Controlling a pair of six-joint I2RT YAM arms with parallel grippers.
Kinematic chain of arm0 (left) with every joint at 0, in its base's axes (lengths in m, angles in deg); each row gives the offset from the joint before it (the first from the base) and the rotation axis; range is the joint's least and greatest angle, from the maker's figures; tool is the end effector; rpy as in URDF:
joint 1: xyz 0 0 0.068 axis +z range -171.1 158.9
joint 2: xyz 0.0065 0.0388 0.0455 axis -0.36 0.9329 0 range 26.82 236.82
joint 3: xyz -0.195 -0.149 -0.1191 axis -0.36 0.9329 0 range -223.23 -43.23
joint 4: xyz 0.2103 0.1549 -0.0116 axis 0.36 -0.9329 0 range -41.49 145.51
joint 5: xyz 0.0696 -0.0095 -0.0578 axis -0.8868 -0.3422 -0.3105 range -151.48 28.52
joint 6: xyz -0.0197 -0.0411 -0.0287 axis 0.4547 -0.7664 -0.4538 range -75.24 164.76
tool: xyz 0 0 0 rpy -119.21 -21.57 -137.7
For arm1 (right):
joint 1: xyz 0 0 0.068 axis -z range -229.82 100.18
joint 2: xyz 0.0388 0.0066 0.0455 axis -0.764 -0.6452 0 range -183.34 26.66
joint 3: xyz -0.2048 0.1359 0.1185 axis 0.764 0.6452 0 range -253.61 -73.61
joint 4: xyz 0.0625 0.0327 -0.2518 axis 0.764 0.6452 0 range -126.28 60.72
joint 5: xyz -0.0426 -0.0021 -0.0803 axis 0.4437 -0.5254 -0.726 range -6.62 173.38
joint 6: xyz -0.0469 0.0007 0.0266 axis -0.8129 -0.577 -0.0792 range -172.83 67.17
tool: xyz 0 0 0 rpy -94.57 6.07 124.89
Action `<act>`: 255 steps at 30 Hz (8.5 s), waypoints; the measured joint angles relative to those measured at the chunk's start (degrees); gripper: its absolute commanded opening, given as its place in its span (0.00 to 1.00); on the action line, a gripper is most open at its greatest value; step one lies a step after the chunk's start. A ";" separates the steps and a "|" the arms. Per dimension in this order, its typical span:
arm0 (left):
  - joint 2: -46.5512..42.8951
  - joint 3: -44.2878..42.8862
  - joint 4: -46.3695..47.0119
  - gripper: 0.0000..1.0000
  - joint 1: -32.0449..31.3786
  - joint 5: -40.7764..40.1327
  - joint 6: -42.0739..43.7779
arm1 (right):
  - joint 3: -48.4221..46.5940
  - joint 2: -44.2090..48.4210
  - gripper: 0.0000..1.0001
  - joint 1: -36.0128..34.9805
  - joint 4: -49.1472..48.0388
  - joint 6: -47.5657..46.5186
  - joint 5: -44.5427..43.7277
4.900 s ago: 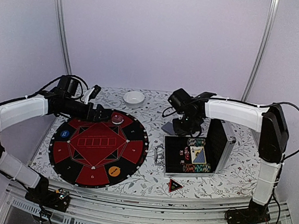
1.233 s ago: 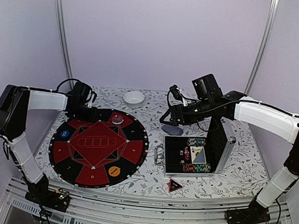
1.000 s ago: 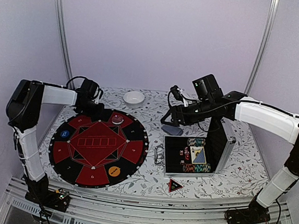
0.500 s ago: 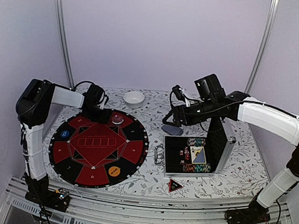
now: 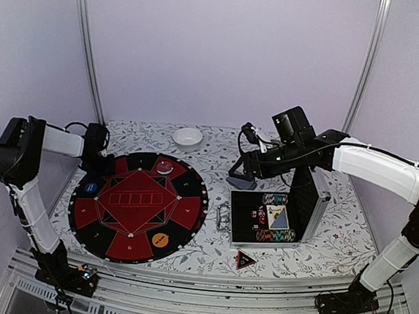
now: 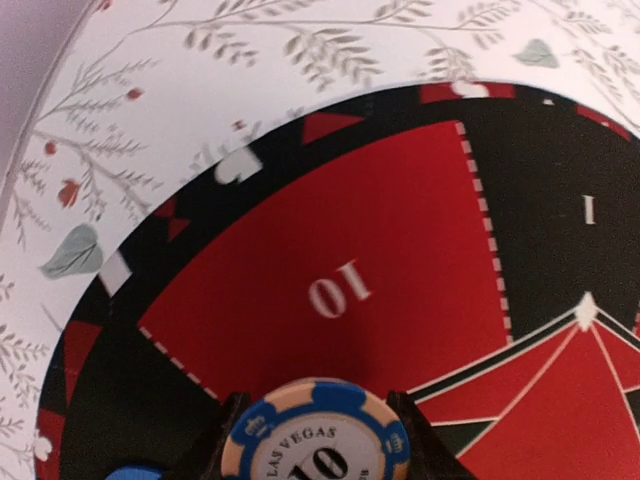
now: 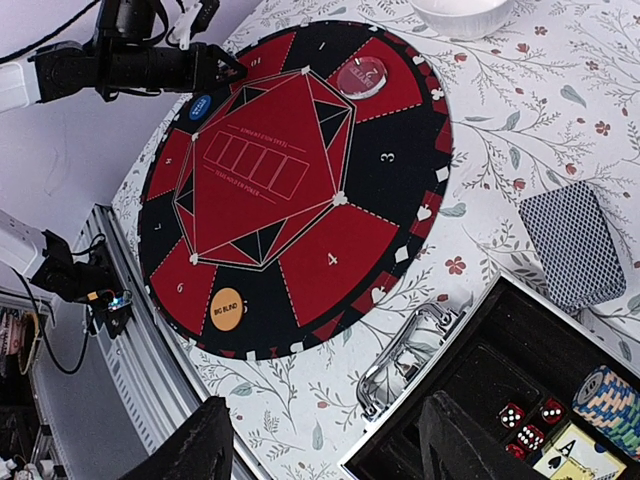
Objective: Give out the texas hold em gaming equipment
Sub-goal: Place the poker chips pile at the small blind area, then adjust the poker chips pile in the small blind area, then pick up the pile of poker chips from the chip case.
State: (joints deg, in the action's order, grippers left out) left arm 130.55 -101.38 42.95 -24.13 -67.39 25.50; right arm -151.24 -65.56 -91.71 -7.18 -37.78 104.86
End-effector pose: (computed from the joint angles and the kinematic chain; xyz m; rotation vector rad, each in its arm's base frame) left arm 0.3546 -0.0152 0.1441 -0.4014 2.5453 -0.0118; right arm 0.2592 0.2501 0.2997 -0.7617 2.3365 0.9078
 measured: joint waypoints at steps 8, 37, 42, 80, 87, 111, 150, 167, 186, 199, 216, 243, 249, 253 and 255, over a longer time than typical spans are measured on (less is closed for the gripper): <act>-0.79 3.61 0.72 0.00 0.44 -4.48 -6.95 | 0.52 0.24 0.66 0.04 0.09 -0.35 -0.02; 0.02 3.48 0.90 0.13 -0.74 -8.15 -14.36 | 0.55 0.76 0.66 0.07 0.26 -0.35 0.04; -0.13 4.15 1.62 0.16 -1.81 -8.90 -15.30 | 0.55 0.76 0.66 0.07 0.46 -0.33 0.04; 1.22 1.97 0.20 0.37 -1.22 -8.20 -14.84 | 0.50 2.73 0.66 0.07 1.73 -0.33 -0.22; 0.79 2.71 1.09 0.41 -1.05 -7.54 -14.91 | 0.33 2.73 0.66 0.07 1.97 -0.35 -0.22; 0.59 2.82 1.36 0.57 -1.03 -6.54 -15.32 | 0.33 2.73 0.66 0.07 2.95 -0.35 -0.42; 7.32 -12.57 -5.81 0.55 2.78 -0.13 -6.75 | -0.55 3.82 0.66 0.07 4.09 -0.74 -0.81; 7.30 -13.77 -6.29 0.00 12.20 6.93 -3.23 | -0.55 3.85 0.66 0.07 4.33 -0.76 -1.22; 7.30 -7.78 -4.24 0.00 10.91 14.49 -2.95 | -0.55 3.85 0.66 0.07 4.35 -0.76 -1.22; 6.40 -6.29 -2.82 0.00 10.75 14.45 -2.82 | -0.52 3.89 0.66 0.07 4.35 -0.74 -1.25; -3.82 -12.83 -9.14 0.48 9.79 4.17 -1.05 | -5.55 -3.58 0.64 -0.79 16.04 1.33 -21.70; -26.45 -7.45 -10.10 0.67 -1.60 3.72 6.03 | -13.94 -26.56 0.40 -0.96 25.99 4.48 -44.72; -26.45 -7.45 -10.08 0.67 -1.86 4.55 6.01 | -13.90 -26.71 0.36 -0.96 25.79 4.50 -44.76; -26.45 -7.45 -10.08 0.67 -2.03 5.18 5.99 | -13.90 -26.82 0.34 -1.03 25.70 4.50 -44.74; -26.45 -7.45 -10.10 0.67 -2.12 5.27 5.99 | -13.90 -26.82 0.34 -1.22 25.59 4.46 -44.72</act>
State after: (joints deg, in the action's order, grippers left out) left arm 104.10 -108.83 32.85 -26.25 -62.13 31.49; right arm -165.14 -92.38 -92.93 18.42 -33.33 60.14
